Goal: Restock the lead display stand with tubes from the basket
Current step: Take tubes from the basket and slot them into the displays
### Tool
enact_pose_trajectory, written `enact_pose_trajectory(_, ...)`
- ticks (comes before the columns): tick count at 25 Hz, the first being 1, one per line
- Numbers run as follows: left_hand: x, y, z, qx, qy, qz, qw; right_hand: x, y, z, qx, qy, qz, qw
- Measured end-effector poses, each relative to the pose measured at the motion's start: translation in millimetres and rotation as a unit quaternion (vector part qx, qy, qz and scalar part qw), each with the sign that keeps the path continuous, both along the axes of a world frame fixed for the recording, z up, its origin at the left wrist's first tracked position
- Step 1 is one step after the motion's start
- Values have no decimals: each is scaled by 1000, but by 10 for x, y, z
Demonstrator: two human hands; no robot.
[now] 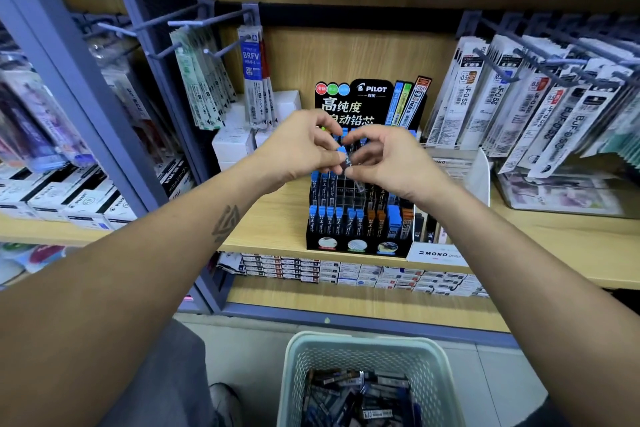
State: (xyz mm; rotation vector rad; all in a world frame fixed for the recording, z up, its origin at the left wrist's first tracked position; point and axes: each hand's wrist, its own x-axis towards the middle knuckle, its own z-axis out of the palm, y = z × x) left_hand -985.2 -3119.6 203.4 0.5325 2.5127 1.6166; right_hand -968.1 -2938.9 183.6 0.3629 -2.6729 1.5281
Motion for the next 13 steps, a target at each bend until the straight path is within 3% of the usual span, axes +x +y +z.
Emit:
enact_pose_trajectory(3, 29, 21, 4, -20, 4, 10, 1000, -51, -36, -39, 63, 30, 6, 998)
enact_pose_trajectory(6, -38, -22, -41, -78, 48, 37, 995, -103, -37, -71, 54, 49, -54, 996)
enact_pose_trajectory(9, -106, -121, -111, -291, 192, 16, 937, -134, -50, -99, 62, 59, -103, 991)
enact_pose_trajectory(11, -91, -143, -164, -383, 218, -32, 897, -132, -68, -110, 74, 63, -105, 990)
enact_pose_trajectory(13, -64, -159, -202, -422, 208, -69, 880, -137, -99, -127, 67, 63, -102, 990)
